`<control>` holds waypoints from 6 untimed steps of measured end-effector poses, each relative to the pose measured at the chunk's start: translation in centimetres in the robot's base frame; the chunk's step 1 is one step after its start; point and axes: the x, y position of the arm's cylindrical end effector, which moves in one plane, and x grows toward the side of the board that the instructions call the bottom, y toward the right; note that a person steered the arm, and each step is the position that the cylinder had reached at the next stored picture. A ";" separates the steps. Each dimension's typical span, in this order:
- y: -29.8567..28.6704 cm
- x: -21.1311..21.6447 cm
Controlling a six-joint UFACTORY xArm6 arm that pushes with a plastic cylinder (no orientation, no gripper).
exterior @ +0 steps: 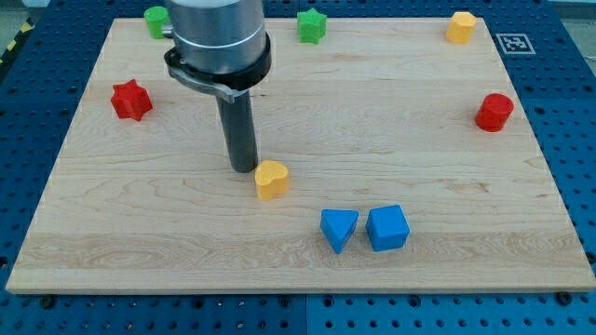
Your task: Move the yellow heart towards the blue triangle
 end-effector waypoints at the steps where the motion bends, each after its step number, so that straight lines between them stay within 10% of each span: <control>1: 2.5 0.7; 4: 4.1 5.9; 6: -7.2 4.1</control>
